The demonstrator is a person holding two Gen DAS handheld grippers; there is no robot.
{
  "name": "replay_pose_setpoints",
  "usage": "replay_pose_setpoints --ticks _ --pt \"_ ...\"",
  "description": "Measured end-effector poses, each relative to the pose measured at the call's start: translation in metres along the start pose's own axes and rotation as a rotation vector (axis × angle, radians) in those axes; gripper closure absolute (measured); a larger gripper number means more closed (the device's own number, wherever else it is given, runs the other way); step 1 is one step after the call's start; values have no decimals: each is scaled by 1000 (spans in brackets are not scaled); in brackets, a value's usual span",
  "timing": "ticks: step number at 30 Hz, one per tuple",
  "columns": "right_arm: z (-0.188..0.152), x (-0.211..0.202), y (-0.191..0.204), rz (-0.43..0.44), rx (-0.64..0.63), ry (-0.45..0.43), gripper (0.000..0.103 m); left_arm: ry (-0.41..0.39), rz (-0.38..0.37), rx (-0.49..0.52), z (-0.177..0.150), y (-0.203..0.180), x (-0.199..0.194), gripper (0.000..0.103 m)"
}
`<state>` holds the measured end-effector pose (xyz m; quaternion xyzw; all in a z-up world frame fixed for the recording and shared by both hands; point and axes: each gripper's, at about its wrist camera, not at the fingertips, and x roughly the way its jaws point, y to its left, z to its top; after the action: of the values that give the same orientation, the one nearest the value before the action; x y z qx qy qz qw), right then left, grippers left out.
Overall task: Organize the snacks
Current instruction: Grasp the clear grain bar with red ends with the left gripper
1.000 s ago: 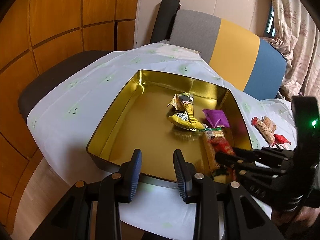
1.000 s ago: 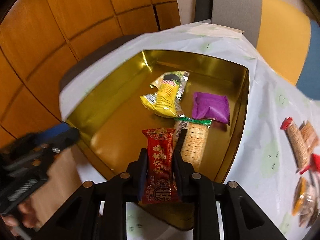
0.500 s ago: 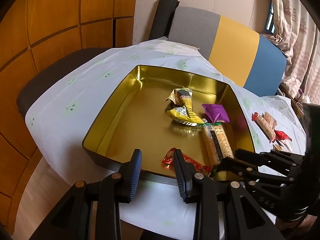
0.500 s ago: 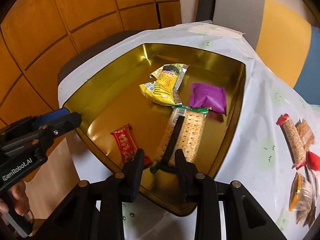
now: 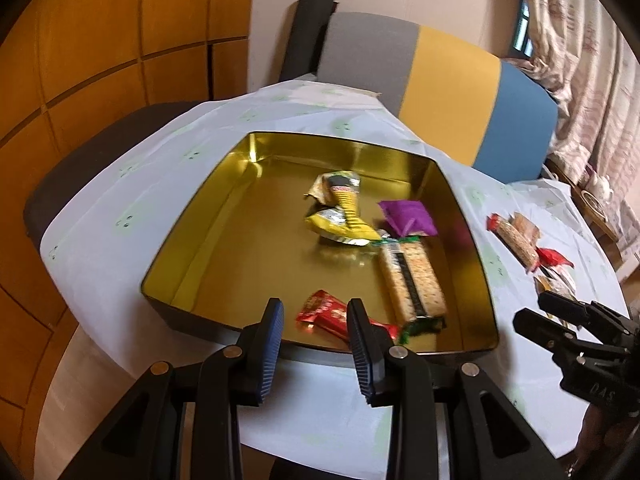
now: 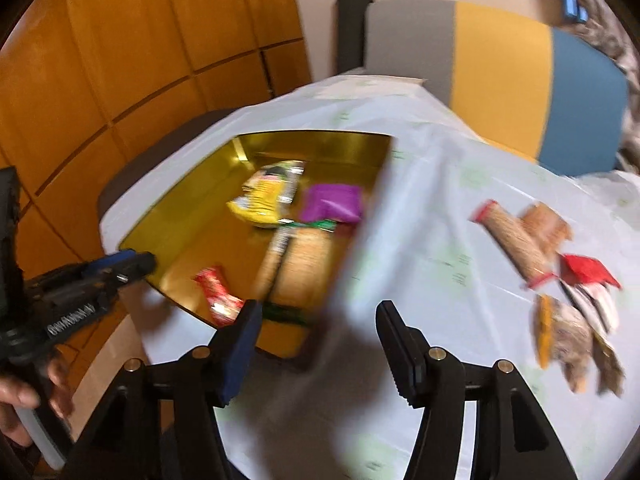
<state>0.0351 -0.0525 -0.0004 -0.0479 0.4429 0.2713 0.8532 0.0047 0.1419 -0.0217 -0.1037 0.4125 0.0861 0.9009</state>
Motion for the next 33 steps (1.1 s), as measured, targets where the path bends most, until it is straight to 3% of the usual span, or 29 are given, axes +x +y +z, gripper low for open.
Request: replay_pose_setpoints --ticks 2,13,16,19,22,26,28,33 --pt "-5 -5 -18 -30 22 17 35 0 -14 17 0 -6 -1 70" --pt "-23 -23 -133 -220 78 181 34 16 -38 71 0 -28 -2 70" --pt "-19 -37 -163 -244 69 180 22 17 -54 78 2 -34 -5 70" --pt "-12 -43 -191 -277 73 173 21 3 -79 117 5 -47 -12 70" --pt "-15 -49 -233 -307 171 132 21 -3 -121 160 10 -64 -17 70" --pt "-25 -53 -286 -324 443 129 21 -12 -174 238 19 -101 -22 69" --pt "-24 -57 -295 -285 484 105 21 -1 -221 260 24 -120 -20 67" --pt "-24 -57 -297 -295 497 121 20 76 -290 275 33 -163 1 67"
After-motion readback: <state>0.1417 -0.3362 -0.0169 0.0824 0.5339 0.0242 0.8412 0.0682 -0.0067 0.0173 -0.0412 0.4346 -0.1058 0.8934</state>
